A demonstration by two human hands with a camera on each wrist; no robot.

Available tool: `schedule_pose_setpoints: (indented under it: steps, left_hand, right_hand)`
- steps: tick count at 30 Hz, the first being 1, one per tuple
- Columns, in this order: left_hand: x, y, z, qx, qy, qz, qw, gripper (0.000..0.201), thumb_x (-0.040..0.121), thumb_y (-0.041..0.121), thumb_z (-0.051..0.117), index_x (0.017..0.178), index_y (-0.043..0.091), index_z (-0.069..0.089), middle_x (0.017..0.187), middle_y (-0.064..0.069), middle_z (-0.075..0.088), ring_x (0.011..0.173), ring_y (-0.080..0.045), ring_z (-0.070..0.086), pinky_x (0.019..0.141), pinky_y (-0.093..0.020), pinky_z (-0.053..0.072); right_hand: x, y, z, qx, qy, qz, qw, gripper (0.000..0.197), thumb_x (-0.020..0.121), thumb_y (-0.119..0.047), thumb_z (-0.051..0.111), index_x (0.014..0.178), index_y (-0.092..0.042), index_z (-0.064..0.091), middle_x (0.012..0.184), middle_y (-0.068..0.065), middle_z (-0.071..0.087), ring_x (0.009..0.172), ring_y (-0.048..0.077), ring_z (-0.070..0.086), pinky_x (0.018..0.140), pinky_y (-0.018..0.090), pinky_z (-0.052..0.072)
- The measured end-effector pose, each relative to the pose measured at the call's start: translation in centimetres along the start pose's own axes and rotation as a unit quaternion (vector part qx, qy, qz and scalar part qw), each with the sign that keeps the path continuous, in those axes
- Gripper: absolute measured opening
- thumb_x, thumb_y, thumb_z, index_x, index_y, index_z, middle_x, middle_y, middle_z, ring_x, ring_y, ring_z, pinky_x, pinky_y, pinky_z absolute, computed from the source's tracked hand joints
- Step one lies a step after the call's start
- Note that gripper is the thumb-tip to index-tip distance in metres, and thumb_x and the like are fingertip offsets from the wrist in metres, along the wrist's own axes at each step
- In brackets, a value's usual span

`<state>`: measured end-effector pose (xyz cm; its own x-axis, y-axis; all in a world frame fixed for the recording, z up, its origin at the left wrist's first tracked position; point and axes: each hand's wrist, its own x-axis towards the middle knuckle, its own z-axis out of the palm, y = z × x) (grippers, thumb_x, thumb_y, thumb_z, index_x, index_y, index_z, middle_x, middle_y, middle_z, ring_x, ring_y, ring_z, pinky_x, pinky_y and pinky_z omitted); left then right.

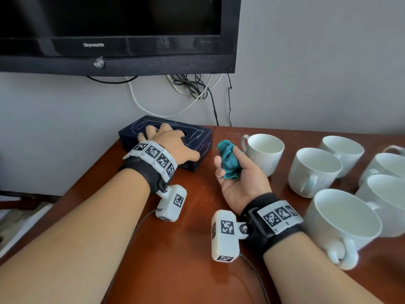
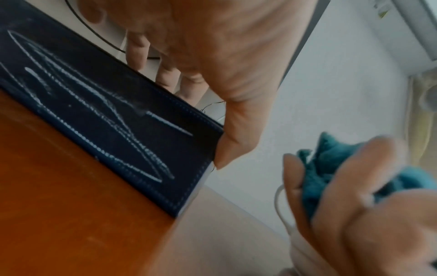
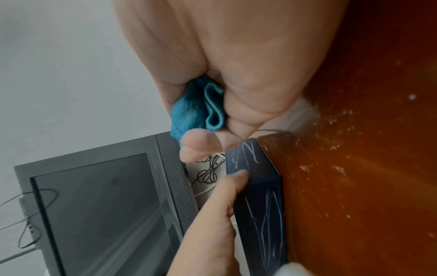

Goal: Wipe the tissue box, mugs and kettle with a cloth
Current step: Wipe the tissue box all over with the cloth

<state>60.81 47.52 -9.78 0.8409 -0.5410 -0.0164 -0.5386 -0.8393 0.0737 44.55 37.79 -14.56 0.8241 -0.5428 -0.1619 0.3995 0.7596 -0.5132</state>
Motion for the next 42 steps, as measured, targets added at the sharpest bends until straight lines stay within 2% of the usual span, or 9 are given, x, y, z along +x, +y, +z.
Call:
schedule_pose_setpoints:
  steps: [4,12,18,22,28,32,36,40,42]
  left_hand:
    - [-3.7,-2.4,-0.7,-0.056,-0.043,0.032,0.997,0.083,0.063,0.071,0.072,0.141,0.055,0.046,0.149,0.009,0.035,0.139,-0.032,0.023,0.119,-0.056,0.022]
    - [-8.8,-5.9,-0.1,-0.141,-0.079,0.133,0.978,0.088,0.050,0.076,0.070,0.133,0.066,0.043,0.135,0.030,0.030,0.142,-0.013,0.015,0.119,-0.043,0.029]
    - [-9.0,-6.3,1.0,-0.204,-0.055,0.181,0.961,0.086,0.051,0.078,0.072,0.132,0.062,0.049,0.131,0.031,0.032,0.139,-0.004,0.014,0.118,-0.034,0.023]
    - [-8.6,-6.5,1.9,-0.234,-0.033,0.194,0.952,0.088,0.049,0.082,0.068,0.132,0.062,0.050,0.131,0.031,0.036,0.140,-0.004,0.014,0.121,-0.036,0.023]
    - [-8.6,-5.9,2.5,-0.231,0.001,0.207,0.951,0.091,0.049,0.083,0.061,0.135,0.054,0.055,0.139,0.033,0.035,0.148,-0.006,0.005,0.128,-0.050,0.012]
    - [-8.1,-5.6,2.6,-0.199,0.010,0.227,0.953,0.094,0.049,0.082,0.055,0.137,0.049,0.055,0.144,0.033,0.036,0.154,-0.006,-0.003,0.124,-0.059,-0.012]
    - [-8.0,-5.3,2.5,-0.184,0.010,0.239,0.953,0.104,0.049,0.083,0.049,0.145,0.041,0.053,0.147,0.024,0.042,0.156,-0.009,0.002,0.124,-0.056,-0.018]
    - [-8.1,-5.3,2.3,-0.182,0.009,0.251,0.951,0.114,0.049,0.086,0.046,0.151,0.034,0.049,0.152,0.013,0.044,0.154,-0.008,0.013,0.126,-0.050,-0.018]
    - [-8.3,-5.4,2.1,-0.191,0.006,0.253,0.948,0.116,0.049,0.085,0.046,0.152,0.033,0.048,0.153,0.011,0.043,0.152,-0.007,0.019,0.125,-0.045,-0.019]
  right_hand:
    - [-0.2,0.0,-0.1,-0.015,-0.005,-0.004,1.000,0.027,0.101,-0.019,0.061,0.124,-0.004,0.062,0.099,0.013,0.072,0.069,0.023,0.066,0.049,0.024,0.045]
    - [-1.3,-0.4,0.6,-0.125,-0.037,-0.091,0.987,0.015,0.102,-0.008,0.056,0.115,-0.010,0.063,0.088,0.013,0.067,0.060,0.021,0.060,0.042,0.023,0.038]
    - [-1.8,-1.7,1.0,-0.312,-0.020,-0.222,0.924,0.020,0.094,0.000,0.065,0.095,-0.018,0.058,0.085,0.015,0.067,0.050,0.021,0.056,0.039,0.023,0.032]
    - [-1.6,-1.4,1.0,-0.374,-0.014,-0.247,0.894,0.021,0.088,0.002,0.073,0.085,-0.018,0.064,0.079,0.011,0.068,0.055,0.017,0.059,0.041,0.023,0.039]
    - [-1.2,-0.7,0.4,-0.453,-0.021,-0.226,0.862,0.015,0.086,0.003,0.077,0.097,-0.005,0.073,0.080,-0.003,0.075,0.077,0.013,0.072,0.067,0.023,0.057]
    - [-1.1,-0.2,0.2,-0.528,-0.033,-0.209,0.822,0.021,0.087,0.000,0.077,0.089,-0.020,0.077,0.092,0.006,0.080,0.092,0.028,0.076,0.087,0.044,0.063]
    - [-1.7,0.6,1.0,-0.584,-0.098,-0.183,0.785,0.020,0.082,-0.011,0.079,0.088,-0.029,0.080,0.094,-0.002,0.080,0.100,0.026,0.074,0.098,0.054,0.057]
    - [-1.6,1.1,1.4,-0.678,-0.132,-0.200,0.694,0.025,0.071,-0.048,0.071,0.095,-0.049,0.076,0.100,-0.023,0.077,0.136,0.016,0.054,0.126,0.056,0.012]
    - [-1.7,0.8,1.3,-0.659,-0.133,-0.190,0.716,0.017,0.078,-0.037,0.076,0.095,-0.037,0.079,0.098,-0.016,0.078,0.120,0.014,0.065,0.124,0.051,0.027]
